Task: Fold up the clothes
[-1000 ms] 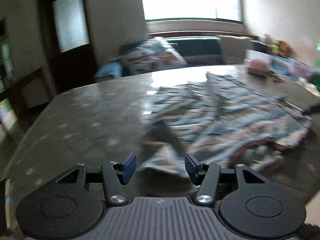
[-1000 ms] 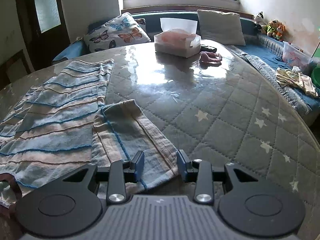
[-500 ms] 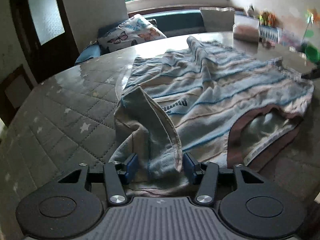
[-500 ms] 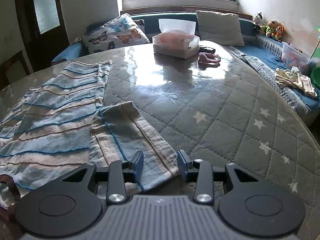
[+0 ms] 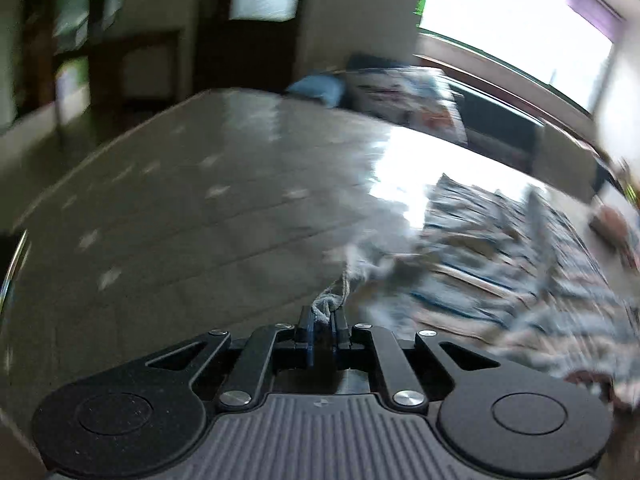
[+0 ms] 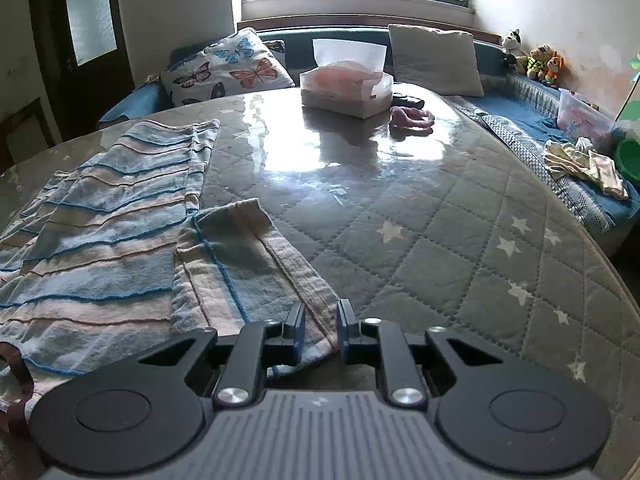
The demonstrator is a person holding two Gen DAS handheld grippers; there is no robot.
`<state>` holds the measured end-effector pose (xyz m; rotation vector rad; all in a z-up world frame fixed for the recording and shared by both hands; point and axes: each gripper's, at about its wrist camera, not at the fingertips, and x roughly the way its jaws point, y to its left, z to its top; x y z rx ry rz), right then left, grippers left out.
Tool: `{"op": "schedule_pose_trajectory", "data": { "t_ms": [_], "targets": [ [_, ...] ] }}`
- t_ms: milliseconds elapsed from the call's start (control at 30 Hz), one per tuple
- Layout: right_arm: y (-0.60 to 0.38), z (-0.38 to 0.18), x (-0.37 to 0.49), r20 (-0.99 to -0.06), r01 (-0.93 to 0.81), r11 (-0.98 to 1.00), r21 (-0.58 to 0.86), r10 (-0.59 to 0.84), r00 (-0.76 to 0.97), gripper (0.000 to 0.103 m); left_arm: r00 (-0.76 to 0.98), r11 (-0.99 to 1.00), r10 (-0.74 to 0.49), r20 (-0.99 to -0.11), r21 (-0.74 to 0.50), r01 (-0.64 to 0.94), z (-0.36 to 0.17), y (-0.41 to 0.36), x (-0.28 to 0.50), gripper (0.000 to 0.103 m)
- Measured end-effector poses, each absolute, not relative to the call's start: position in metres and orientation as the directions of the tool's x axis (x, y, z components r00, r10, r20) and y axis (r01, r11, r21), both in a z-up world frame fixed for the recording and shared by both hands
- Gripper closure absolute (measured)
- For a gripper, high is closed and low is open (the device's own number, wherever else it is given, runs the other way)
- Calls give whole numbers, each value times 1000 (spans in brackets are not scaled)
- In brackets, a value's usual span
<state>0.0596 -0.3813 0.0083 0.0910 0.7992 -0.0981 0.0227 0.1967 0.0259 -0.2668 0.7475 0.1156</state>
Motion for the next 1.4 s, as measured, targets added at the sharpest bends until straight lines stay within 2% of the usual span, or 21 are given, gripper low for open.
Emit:
{"op": "schedule_pose_trajectory", "data": {
  "t_ms": [167,333,400,433,467,600,667,700,733,767,933,1167,1367,1400],
  "targets": [
    [-383,7,60,-708,122,990,70,-37,705,73,703,948,11,-711,-217,-234,13,205,20,95],
    [-377,6,60,-700,115,993,37,-56,712,67,709,950,14,-705,-211,-229,16,205,17,95],
    [-376,5,60,-697,129,992,16,-81,713,59,709,953,18,-705,-203,-226,17,205,14,95],
    [-376,5,60,-695,137,991,5,-95,713,51,708,954,20,-706,-199,-225,18,204,13,95],
    [-376,4,61,-695,142,990,-1,-102,712,51,707,954,21,-707,-197,-226,19,203,12,95],
    [-381,2,61,-700,128,992,20,-77,710,57,699,954,29,-714,-188,-231,20,199,8,95],
    [-379,3,59,-700,113,993,28,-61,711,80,698,953,33,-715,-188,-238,20,197,7,95],
    [-379,4,58,-700,108,994,33,-54,712,88,698,952,34,-716,-189,-241,21,197,6,95],
    [-378,5,56,-700,108,993,41,-49,712,94,698,951,38,-715,-188,-244,22,196,5,95],
    [-378,5,55,-700,109,993,47,-45,713,96,700,951,42,-713,-187,-247,23,196,3,95],
    [-381,13,29,-679,150,987,66,-65,731,97,699,943,69,-711,-181,-277,28,198,-11,95],
    [-385,7,-4,-699,207,976,63,-105,708,95,674,952,86,-734,-138,-272,25,190,-13,94],
    [-385,20,6,-707,184,982,36,-106,699,87,694,957,134,-708,-90,-277,41,197,-8,83],
    [-385,23,9,-706,176,984,30,-104,700,87,699,957,143,-701,-81,-277,46,197,-6,77]
  ]
}}
